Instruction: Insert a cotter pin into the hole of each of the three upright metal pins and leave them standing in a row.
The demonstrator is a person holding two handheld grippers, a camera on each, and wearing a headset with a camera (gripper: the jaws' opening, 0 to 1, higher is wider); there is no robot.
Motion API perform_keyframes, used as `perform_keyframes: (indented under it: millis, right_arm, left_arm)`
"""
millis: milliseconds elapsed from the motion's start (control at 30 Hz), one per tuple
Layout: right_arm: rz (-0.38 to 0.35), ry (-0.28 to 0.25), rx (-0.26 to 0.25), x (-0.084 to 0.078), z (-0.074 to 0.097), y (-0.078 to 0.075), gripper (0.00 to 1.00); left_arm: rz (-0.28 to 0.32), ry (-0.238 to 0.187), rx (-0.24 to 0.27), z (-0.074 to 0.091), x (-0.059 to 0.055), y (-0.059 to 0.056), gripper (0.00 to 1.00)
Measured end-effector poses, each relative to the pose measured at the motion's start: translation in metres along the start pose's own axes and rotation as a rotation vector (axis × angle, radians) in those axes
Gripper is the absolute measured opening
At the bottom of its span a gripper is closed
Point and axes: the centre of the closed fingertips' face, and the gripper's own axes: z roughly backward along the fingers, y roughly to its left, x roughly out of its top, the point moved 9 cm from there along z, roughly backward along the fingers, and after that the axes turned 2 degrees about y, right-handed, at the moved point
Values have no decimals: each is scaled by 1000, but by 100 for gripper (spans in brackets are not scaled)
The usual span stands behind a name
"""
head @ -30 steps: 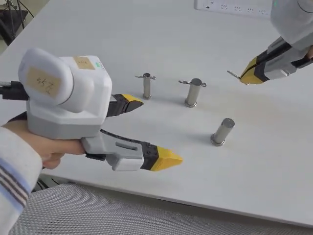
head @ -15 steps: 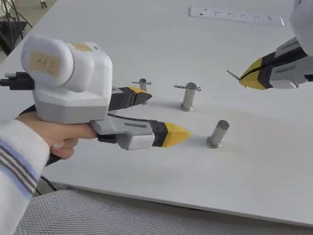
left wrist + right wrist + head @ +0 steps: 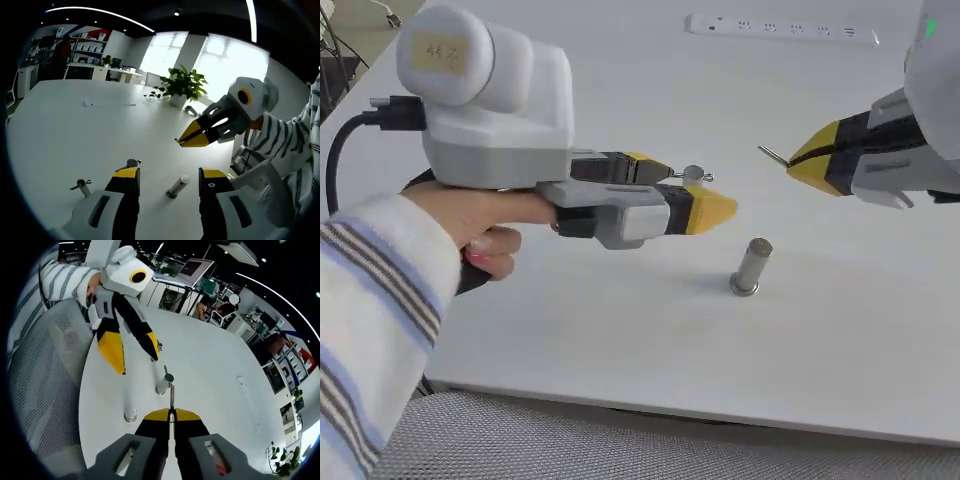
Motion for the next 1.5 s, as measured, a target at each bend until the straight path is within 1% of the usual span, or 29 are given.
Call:
perform_keyframes:
  millis: [67, 200, 300, 433, 467, 567, 767, 933, 1067, 1133, 1333, 1433, 1500]
  right_arm:
    - [15, -9, -6, 3, 1, 4, 0]
    - [51, -16, -16, 8, 1, 11, 0]
    - [75, -18, -20, 10, 2, 15, 0]
    - [91, -24, -21, 11, 2, 20, 0]
    - [96, -27, -23, 12, 3, 21, 0]
    - [98, -32, -19, 12, 3, 23, 0]
    - [105, -37, -19, 12, 5, 27, 0]
    - [119, -35, -10, 12, 6, 30, 0]
    - [131, -33, -16, 13, 6, 31, 0]
    - [137, -32, -19, 13, 6, 30, 0]
    - [153, -25, -13, 13, 5, 32, 0]
    - [152, -23, -12, 13, 5, 33, 0]
    - [154, -25, -11, 13, 5, 33, 0]
  left_arm:
    - [5, -1, -9, -4, 2, -1, 42]
    - [27, -14, -31, -13, 7, -4, 39]
    - [38, -9, -40, -19, 8, -6, 36]
    - [65, -9, -57, -23, 8, -11, 29]
    - [70, -2, -63, -24, 8, -12, 28]
    - [66, 4, -73, -26, 7, -15, 22]
    - [88, 22, -95, -29, 5, -18, 17]
    - [110, 22, -116, -30, 5, -21, 7]
    - [119, 29, -126, -30, 4, -22, 2]
    - [122, 34, -129, -30, 4, -23, 0]
    - [141, 43, -133, -30, 3, -23, 0]
    - [160, 48, -137, -30, 3, -20, 0]
    - [160, 51, -137, -30, 3, -20, 0]
